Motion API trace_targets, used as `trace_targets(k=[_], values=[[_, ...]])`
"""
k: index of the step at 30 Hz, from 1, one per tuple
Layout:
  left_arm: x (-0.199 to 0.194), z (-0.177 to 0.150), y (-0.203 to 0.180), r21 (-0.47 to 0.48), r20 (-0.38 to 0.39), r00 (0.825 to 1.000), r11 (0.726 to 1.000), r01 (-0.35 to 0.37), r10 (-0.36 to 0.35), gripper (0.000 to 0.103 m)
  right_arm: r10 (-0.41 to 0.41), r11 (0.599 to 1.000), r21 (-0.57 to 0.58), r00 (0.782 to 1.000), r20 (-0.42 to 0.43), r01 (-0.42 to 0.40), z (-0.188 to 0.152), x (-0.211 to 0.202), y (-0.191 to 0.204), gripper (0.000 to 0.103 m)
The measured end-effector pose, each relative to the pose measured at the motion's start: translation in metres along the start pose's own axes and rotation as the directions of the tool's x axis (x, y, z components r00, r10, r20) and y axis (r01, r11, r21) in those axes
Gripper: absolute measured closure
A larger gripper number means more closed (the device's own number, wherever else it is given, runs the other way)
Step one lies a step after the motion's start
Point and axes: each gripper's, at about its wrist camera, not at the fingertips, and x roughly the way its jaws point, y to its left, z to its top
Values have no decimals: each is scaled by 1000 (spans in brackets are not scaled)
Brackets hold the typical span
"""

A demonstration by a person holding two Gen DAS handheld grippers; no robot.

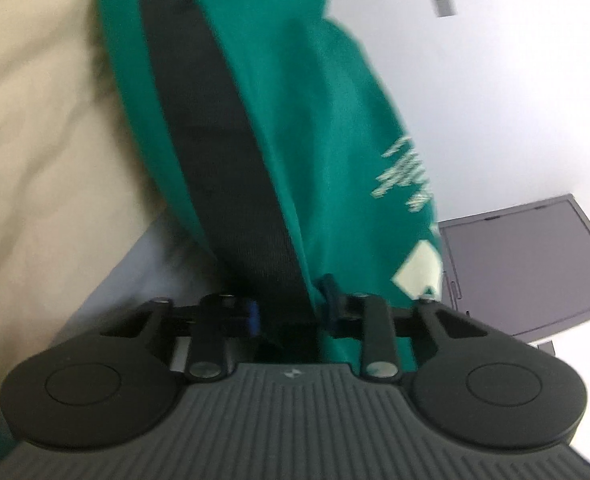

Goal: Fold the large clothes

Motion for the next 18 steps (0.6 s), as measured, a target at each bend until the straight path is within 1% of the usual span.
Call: trace_targets(k=[1, 3, 4, 7, 10, 14, 16, 18], values=[[-5, 0, -6, 24, 16, 1000, 1000, 7, -7, 77, 26, 999, -47, 1000, 12, -25, -2, -5, 9, 96], [-20, 0, -21, 83, 53, 998, 996, 22, -27, 79, 100, 988, -120, 994, 50, -94, -4, -21, 26, 96], [-27, 0, -28, 112, 69, 997, 993, 28, -36, 80, 131, 983, -138, 989, 64, -121, -5, -30, 33, 96], [-53, -3, -47, 174, 108, 991, 983, 58, -77, 83, 178, 969, -192, 979, 98, -156, -7, -53, 45, 96], [-82, -6, -57, 173, 142, 979, 978, 118, -143, 84, 196, 967, -187, 974, 114, -173, -9, -71, 44, 97], [-127, -17, -59, 164, 185, 963, 972, 168, -198, 85, 216, 962, -195, 969, 123, -190, -12, -91, 43, 97], [-140, -22, -62, 163, 200, 958, 971, 176, -208, 86, 229, 959, -198, 967, 112, -204, -14, -100, 47, 97], [-155, -29, -63, 168, 205, 960, 973, 157, -190, 87, 228, 959, -195, 968, 107, -204, -16, -105, 49, 97]])
